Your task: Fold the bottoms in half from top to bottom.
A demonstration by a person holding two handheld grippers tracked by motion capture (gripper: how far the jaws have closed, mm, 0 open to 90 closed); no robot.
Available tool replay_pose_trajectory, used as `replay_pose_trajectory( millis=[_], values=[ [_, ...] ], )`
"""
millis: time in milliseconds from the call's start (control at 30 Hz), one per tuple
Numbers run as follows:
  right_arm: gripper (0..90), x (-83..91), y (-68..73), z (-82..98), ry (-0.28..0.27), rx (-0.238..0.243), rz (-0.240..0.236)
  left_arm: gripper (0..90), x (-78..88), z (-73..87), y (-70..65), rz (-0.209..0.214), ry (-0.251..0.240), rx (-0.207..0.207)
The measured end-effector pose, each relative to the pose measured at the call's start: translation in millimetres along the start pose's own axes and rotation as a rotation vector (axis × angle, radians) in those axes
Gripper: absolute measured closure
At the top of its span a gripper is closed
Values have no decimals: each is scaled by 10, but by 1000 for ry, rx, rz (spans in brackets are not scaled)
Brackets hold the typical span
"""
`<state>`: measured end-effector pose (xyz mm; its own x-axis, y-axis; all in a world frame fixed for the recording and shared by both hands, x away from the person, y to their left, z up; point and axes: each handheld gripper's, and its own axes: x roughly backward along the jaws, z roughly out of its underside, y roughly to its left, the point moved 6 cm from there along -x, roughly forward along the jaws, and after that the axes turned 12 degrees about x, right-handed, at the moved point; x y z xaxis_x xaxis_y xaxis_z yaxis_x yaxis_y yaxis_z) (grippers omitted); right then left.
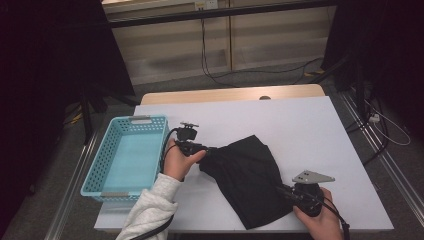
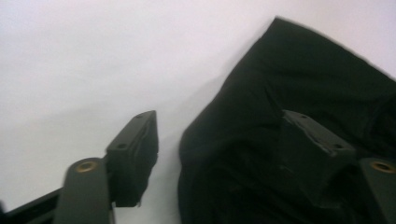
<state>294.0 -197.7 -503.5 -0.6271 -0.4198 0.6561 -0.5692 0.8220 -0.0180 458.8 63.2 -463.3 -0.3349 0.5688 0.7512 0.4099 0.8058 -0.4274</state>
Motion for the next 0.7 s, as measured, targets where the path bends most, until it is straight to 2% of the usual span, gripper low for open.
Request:
replay_pose_trajectory(
  millis=[67,133,200,233,367,400,500,567,633,700],
  values=[
    [813,-1,-1,-1,-1,4,0,265,-113,35,2,-29,21,-20],
    [813,-1,2,-1,-1,7,4,268,-206,93,25,-42,56,-17],
    [813,1,5,3,-5,3,6,273,-270,157,33,-57,62,-31],
    [813,1,5,6,-8,4,4,277,-270,174,26,-66,49,-50],
    [813,0,5,8,-11,4,3,352,-221,248,17,-95,53,-64],
    [812,0,5,8,-10,5,4,352,-215,262,14,-96,49,-53],
    [812,1,9,11,-13,7,10,309,-222,283,-1,-90,42,-62],
    [812,1,10,11,-13,5,13,370,-214,286,2,-111,49,-88],
    [812,3,16,12,-13,8,19,419,-202,294,5,-104,41,-70],
    [812,2,19,11,-12,10,22,546,-176,298,34,-97,53,-59]
  ],
)
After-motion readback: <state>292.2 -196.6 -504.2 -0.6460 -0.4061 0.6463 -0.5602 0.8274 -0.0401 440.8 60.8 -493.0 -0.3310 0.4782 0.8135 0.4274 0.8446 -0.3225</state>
